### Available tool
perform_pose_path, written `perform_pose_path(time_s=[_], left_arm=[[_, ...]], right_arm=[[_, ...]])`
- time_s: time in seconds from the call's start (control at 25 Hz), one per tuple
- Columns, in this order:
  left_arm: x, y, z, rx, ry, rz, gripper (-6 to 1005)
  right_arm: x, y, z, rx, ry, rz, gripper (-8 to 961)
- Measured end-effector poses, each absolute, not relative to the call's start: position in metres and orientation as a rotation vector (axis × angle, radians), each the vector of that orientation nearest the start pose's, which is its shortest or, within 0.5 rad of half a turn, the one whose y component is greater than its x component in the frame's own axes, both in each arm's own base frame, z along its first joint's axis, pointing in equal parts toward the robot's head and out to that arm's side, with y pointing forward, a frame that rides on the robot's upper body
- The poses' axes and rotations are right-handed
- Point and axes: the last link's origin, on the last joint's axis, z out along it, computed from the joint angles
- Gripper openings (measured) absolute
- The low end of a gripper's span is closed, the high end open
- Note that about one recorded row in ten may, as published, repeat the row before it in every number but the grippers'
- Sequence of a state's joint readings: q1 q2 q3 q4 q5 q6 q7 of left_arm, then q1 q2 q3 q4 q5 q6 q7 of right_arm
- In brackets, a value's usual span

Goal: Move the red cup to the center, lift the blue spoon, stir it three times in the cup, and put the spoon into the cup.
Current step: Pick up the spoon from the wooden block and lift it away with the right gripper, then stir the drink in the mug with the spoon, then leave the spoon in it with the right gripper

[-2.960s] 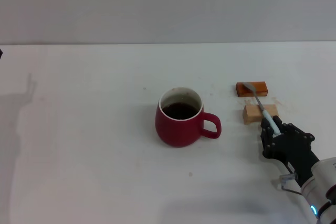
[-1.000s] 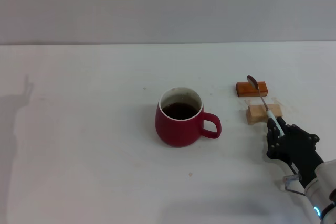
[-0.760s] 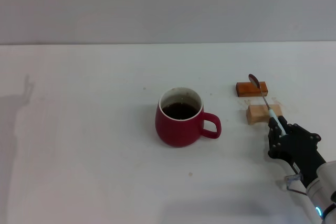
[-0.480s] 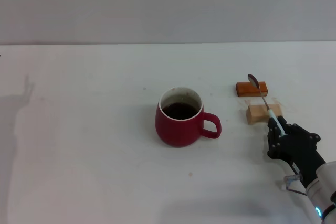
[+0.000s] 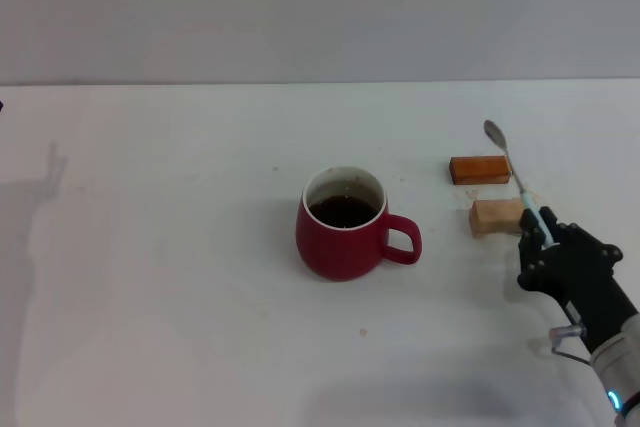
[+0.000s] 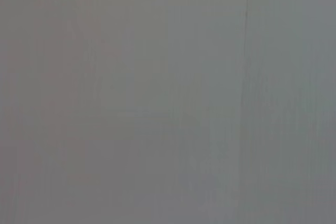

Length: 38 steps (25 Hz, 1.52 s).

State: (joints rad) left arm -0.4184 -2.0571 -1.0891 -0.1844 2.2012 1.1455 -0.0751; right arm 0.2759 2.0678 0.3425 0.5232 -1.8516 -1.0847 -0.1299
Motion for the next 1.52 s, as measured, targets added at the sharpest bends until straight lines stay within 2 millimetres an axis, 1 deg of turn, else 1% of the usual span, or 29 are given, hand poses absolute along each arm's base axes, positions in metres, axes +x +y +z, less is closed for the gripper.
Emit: perform_pose_path(time_s=[0.48,0.64,0.68,0.72,0.76,1.12,1.44,1.52], left_arm=[[-0.359,0.339,0.034,-1.29,-0.615,-0.634,840],[-0.359,0.339,0.034,-1.29,-0.615,-0.634,840],[-0.359,0.339,0.033,-1.291,-0.616,-0.634,840],[-0.359,0.34,0.033,-1.291,-0.616,-0.634,840],[-0.359,0.34,0.033,-1.292,-0.616,-0.634,840],[-0.359,0.34,0.032,-1.296,-0.62,-0.632,840],[-0.359,0.341,0.032,-1.297,-0.625,-0.632,840],[-0.359,0.341,0.032,-1.297,-0.626,-0.631,840]], right_arm=[[0.293,0.262,-0.073,-1.694,0.688,0.755,141],[0.289,0.261,-0.071,-1.698,0.666,0.754,142],[0.284,0.259,-0.069,-1.704,0.639,0.748,142],[0.284,0.259,-0.069,-1.704,0.639,0.748,142],[0.28,0.258,-0.067,-1.709,0.621,0.746,142],[0.267,0.257,-0.053,-1.697,0.622,0.76,144],[0.253,0.26,-0.044,-1.715,0.636,0.71,146],[0.247,0.263,-0.039,-1.716,0.637,0.693,146]])
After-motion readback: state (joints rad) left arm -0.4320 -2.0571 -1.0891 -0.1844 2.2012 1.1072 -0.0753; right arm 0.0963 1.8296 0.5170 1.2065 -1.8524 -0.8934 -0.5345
